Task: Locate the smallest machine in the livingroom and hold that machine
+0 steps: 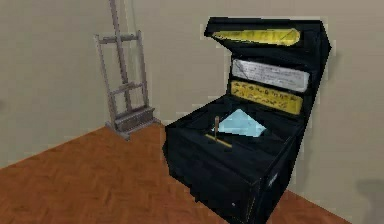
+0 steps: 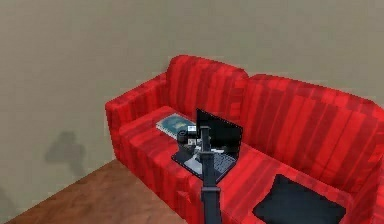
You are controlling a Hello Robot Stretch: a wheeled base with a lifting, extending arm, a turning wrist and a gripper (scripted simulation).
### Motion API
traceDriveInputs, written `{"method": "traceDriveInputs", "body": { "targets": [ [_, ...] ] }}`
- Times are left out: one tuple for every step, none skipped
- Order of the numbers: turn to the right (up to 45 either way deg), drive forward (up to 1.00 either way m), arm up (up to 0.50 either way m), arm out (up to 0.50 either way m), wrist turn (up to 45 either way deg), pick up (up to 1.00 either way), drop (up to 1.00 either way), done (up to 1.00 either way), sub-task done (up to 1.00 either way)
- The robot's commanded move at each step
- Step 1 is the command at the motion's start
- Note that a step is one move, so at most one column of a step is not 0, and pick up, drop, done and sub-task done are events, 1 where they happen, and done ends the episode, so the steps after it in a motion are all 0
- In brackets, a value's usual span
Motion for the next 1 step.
{"method": "traceDriveInputs", "body": {
  "targets": [
    [0.0, 0.0, -0.3, 0.0, 0.0, 0.0, 0.0, 0.0, 0.0]
  ]
}}
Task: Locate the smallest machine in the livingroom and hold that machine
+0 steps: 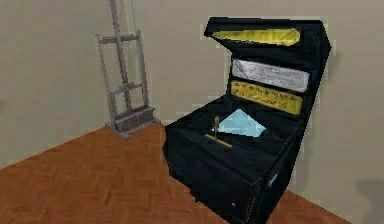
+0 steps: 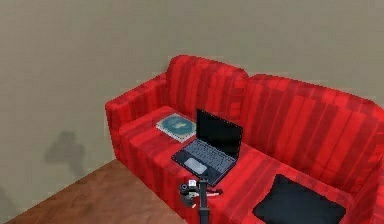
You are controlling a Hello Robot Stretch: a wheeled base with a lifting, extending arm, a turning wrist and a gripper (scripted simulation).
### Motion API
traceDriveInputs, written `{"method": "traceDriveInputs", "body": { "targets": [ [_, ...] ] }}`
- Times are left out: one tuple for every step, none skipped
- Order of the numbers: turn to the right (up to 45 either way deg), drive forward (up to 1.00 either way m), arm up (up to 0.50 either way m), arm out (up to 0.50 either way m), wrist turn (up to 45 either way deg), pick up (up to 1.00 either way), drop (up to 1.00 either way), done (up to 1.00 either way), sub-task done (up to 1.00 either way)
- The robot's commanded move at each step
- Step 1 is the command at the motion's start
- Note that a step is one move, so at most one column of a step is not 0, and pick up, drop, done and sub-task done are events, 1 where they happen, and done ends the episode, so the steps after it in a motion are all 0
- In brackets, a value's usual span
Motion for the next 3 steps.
{"method": "traceDriveInputs", "body": {
  "targets": [
    [0.0, 0.0, 0.0, 0.0, 0.0, 1.0, 0.0, 0.0, 0.0],
    [0.0, 0.0, 0.1, 0.0, 0.0, 0.0, 0.0, 0.0, 0.0],
    [0.0, 0.0, 0.0, 0.0, 0.0, 0.0, 0.0, 1.0, 0.0]
  ]
}}
